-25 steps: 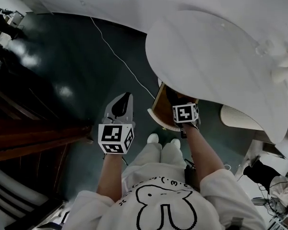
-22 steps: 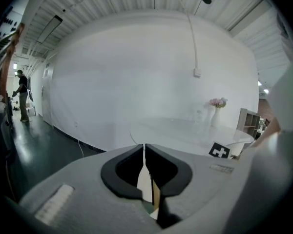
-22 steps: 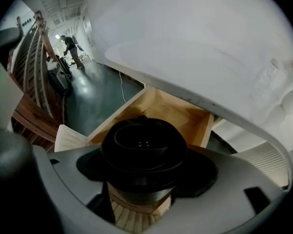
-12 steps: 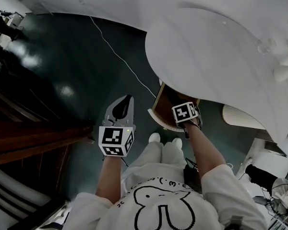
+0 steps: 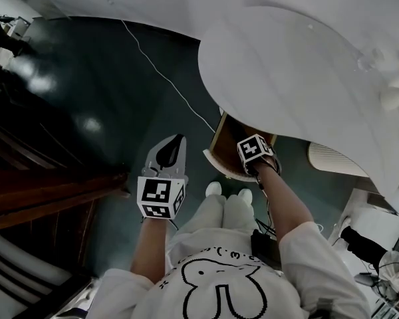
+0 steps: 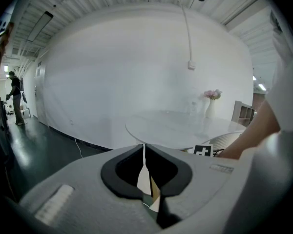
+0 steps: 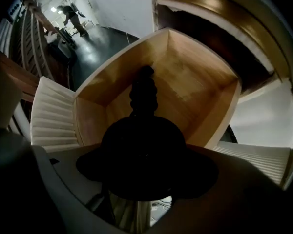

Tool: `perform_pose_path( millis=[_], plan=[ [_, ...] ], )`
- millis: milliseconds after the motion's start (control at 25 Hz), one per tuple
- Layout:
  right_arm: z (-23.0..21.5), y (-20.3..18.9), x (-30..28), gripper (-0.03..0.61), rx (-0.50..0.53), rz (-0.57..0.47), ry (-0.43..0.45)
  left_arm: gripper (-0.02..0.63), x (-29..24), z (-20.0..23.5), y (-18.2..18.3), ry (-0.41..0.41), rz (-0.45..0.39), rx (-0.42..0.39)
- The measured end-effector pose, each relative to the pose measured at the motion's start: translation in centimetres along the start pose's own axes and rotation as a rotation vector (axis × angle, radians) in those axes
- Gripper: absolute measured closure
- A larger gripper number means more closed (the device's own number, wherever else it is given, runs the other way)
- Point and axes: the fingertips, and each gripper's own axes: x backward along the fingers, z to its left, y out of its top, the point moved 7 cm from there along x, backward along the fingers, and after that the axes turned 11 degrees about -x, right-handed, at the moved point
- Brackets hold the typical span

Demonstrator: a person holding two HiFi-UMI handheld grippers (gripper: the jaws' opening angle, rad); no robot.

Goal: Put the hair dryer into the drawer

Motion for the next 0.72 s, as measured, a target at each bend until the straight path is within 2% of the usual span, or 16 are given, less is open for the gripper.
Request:
perform_pose_path(
  millis=[200, 560, 720],
  plan=[
    [0.8, 0.2, 0.2, 0.218, 0.065, 0.003, -0.03, 0.589, 0.4, 0.1, -0.1, -0.001, 0.007, -0.006],
    [0.1, -0.6, 2.8, 0.216, -0.013, -0.088, -0.048, 0.589, 0.8, -0.5, 0.7, -0.002, -0.01, 0.011],
    [0.2, -1.0, 5.1, 0.219, -0.034, -0.122, -0.013, 0.589, 1.1, -1.5, 2.1, -0.009, -0.03, 0.014]
  ],
)
